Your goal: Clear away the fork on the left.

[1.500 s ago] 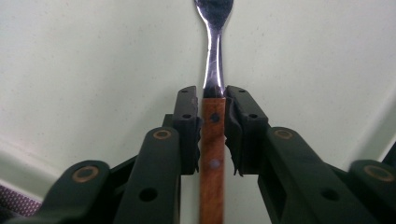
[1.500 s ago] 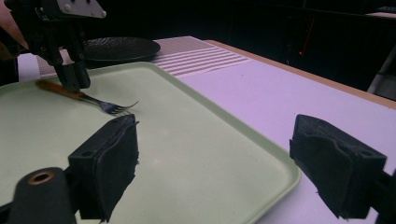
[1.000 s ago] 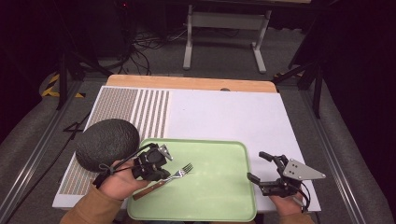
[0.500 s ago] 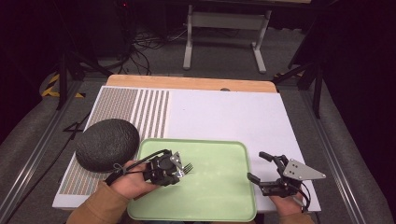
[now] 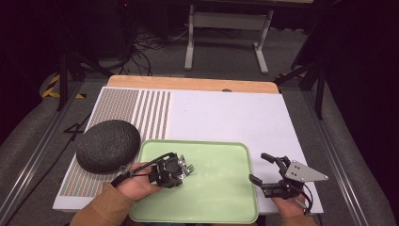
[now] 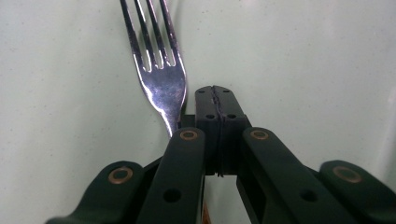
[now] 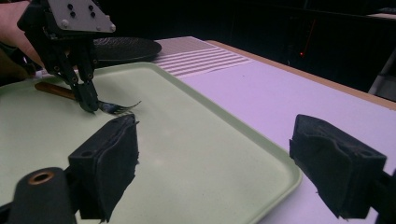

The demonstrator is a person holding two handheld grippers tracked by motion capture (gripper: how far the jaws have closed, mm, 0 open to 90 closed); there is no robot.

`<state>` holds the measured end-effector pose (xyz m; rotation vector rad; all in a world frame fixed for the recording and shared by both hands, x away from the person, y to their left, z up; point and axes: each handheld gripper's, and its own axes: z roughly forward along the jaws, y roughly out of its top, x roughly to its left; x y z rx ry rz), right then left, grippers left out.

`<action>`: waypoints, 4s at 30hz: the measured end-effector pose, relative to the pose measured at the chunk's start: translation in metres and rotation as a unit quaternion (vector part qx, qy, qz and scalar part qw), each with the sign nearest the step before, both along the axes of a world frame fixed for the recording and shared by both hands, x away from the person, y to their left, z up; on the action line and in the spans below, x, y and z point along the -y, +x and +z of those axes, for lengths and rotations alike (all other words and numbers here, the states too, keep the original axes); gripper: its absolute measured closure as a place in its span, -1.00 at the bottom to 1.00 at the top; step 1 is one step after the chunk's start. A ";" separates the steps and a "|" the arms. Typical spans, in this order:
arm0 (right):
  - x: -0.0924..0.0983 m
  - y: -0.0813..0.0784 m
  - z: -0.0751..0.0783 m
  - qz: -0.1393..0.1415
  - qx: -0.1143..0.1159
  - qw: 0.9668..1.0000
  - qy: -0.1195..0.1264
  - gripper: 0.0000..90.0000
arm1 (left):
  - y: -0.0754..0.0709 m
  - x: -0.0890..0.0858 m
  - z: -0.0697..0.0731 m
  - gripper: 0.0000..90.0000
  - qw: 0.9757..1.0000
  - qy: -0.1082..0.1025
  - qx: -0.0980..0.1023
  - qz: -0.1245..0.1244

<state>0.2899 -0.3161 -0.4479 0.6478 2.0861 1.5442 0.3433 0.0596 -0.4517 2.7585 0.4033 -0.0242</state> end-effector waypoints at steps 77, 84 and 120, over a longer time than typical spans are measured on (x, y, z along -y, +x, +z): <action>-0.016 0.019 0.002 0.027 0.002 1.000 0.005 -0.64 | 0.019 -0.086 0.014 0.54 0.990 -0.039 0.059 0.119; -0.014 0.017 0.006 0.029 0.004 1.000 0.009 -0.64 | 0.007 -0.100 0.032 -0.01 0.982 -0.127 0.119 0.076; -0.005 0.016 0.001 0.013 -0.025 0.999 0.023 -0.67 | -0.018 -0.174 -0.018 -0.99 0.875 -0.431 0.150 0.158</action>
